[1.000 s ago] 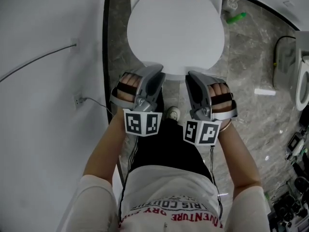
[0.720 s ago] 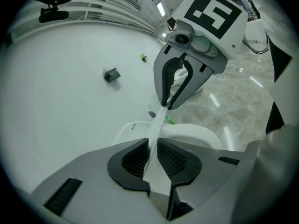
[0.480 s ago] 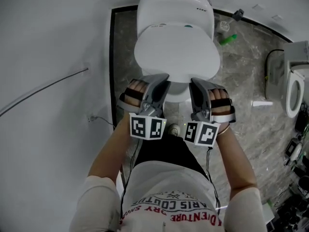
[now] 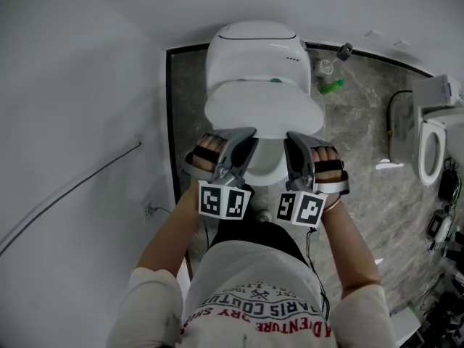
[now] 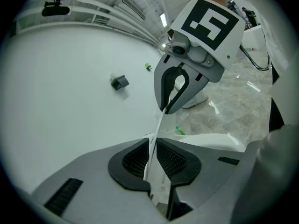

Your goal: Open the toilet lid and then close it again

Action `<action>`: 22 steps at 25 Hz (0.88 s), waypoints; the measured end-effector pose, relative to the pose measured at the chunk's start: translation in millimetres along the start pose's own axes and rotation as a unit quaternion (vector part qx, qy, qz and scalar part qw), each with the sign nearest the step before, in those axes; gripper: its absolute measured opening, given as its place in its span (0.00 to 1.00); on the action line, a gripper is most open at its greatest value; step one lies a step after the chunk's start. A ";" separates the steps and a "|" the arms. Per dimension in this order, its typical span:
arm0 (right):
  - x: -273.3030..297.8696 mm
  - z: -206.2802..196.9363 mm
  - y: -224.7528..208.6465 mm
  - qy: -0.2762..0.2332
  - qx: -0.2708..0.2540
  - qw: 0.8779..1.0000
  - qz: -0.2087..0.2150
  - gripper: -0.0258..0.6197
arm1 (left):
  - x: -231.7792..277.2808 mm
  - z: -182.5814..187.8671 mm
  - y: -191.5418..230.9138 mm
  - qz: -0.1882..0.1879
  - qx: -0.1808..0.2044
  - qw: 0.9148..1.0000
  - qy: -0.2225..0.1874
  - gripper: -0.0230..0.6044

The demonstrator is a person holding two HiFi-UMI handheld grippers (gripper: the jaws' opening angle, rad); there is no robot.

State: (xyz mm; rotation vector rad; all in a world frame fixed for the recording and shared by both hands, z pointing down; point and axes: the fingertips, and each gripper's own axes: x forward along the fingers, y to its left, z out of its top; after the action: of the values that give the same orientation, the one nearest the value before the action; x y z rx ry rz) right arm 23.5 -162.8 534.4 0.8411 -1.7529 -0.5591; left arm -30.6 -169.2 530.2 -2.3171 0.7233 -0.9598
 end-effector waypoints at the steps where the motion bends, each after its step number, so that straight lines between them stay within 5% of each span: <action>1: 2.8 1.6 -7.1 0.002 0.001 1.000 0.000 0.09 | 2.3 0.6 7.2 -0.003 0.000 1.000 -0.003 0.13; 22: 79.5 9.8 -127.1 0.015 0.048 0.999 -0.016 0.10 | 75.9 -3.0 126.7 -0.041 -0.038 0.998 -0.038 0.13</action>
State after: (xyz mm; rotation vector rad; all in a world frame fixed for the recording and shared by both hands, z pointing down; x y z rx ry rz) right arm 33.4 -305.6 488.8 0.9414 -1.7520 -0.4846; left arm -21.3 -310.0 486.5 -2.4517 0.6481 -0.8885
